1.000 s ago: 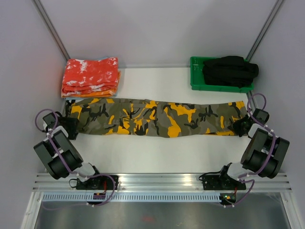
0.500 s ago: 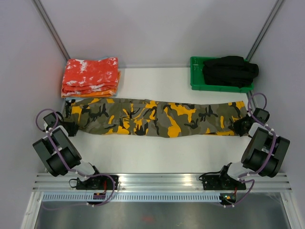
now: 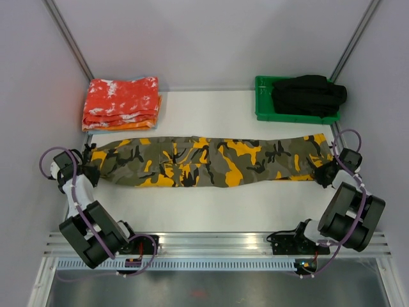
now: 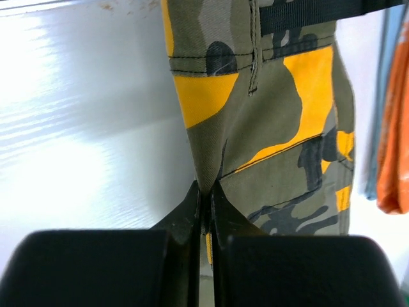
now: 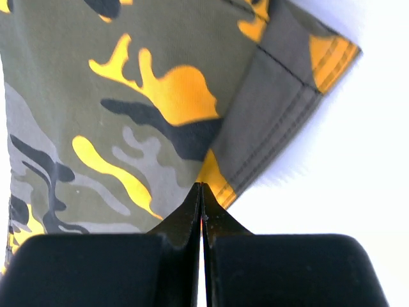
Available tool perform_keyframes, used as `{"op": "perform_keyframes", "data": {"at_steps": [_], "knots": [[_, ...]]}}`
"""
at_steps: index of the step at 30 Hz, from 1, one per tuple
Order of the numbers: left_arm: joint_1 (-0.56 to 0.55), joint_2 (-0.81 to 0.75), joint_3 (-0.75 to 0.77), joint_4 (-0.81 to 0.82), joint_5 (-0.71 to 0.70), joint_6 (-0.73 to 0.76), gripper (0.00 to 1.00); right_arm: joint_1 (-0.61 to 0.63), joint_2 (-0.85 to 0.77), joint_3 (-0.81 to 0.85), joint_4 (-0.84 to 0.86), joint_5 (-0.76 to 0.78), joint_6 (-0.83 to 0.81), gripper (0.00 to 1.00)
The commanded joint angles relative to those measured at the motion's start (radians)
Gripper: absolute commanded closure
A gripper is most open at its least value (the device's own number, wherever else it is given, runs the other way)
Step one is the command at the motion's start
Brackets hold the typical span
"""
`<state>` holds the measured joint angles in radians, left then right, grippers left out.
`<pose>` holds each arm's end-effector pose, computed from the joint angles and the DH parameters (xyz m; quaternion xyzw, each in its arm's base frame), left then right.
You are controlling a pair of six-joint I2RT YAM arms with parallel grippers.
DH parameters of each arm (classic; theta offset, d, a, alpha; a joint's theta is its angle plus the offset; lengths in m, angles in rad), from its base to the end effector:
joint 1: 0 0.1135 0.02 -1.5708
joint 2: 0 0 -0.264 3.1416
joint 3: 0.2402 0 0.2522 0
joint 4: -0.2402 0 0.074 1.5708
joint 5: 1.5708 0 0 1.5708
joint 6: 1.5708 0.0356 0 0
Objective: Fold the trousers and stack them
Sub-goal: Fold the trousers
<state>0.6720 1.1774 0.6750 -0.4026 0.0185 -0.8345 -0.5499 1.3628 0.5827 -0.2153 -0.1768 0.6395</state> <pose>0.1805 0.1427 0.2058 -0.6442 0.6915 -0.0352 0.3250 0.2089 -0.1207 0.1507 0.5144 0.8052 0.0972 0.2786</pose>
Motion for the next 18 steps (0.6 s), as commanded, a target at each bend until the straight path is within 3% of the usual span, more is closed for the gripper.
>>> {"op": "perform_keyframes", "data": {"at_steps": [1,4,5,8,13,18], "knots": [[0.006,-0.012,0.029,-0.070,-0.026,0.066,0.98,-0.008,-0.051,-0.009,-0.021,-0.036,-0.008,0.97],[0.006,-0.005,0.021,-0.059,0.001,0.072,0.98,-0.008,-0.105,-0.003,-0.007,-0.066,-0.005,0.76],[0.006,-0.002,0.023,-0.058,0.008,0.074,0.98,-0.007,-0.119,0.014,-0.016,-0.055,-0.012,0.53],[0.006,0.005,0.021,-0.047,0.020,0.083,0.98,-0.008,-0.151,0.043,-0.081,0.016,-0.029,0.24],[0.006,0.016,0.018,-0.027,0.034,0.087,0.98,-0.007,-0.114,0.031,-0.092,0.023,0.000,0.15],[0.006,0.037,0.024,-0.015,0.061,0.092,0.98,-0.008,-0.073,-0.021,0.016,0.025,0.037,0.14]]}}
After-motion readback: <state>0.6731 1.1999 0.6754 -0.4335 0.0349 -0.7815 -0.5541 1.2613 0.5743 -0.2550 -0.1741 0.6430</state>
